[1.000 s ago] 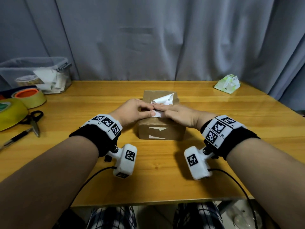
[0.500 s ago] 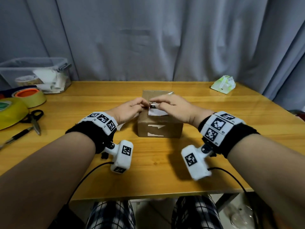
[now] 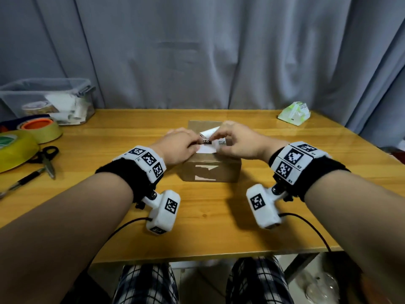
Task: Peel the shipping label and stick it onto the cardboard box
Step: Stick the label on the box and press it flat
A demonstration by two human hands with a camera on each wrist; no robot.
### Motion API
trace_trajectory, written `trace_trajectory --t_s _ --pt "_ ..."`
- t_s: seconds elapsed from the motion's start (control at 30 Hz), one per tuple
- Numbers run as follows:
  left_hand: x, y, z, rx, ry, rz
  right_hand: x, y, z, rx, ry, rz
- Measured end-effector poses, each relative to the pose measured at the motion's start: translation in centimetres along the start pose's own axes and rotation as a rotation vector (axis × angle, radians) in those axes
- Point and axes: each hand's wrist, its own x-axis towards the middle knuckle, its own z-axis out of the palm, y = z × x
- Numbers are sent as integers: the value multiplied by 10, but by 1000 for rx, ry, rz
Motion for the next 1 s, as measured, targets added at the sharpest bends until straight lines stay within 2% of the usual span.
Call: trace_trajectory --t_s 0.1,0.27,0.5,0.6,0.73,0.83,0.9,1.0 --pt "1 7 5 -61 34 90 -2 14 1 -57 -61 29" --pt "-1 6 9 -143 -37 79 1 17 4 -90 18 23" --pt "-6 5 14 154 -214 139 -9 15 8 -181 24 -56" --pt "-6 10 11 189 -235 174 -17 21 4 -107 26 -37" --pt "-2 23 7 217 -326 148 -16 24 5 79 155 71" --pt "-1 28 11 258 -380 107 -8 15 15 155 123 126" --pt "-3 26 10 173 -369 140 -9 8 23 230 28 134" --pt "-10 8 1 -305 -218 117 -19 8 28 148 -103 119"
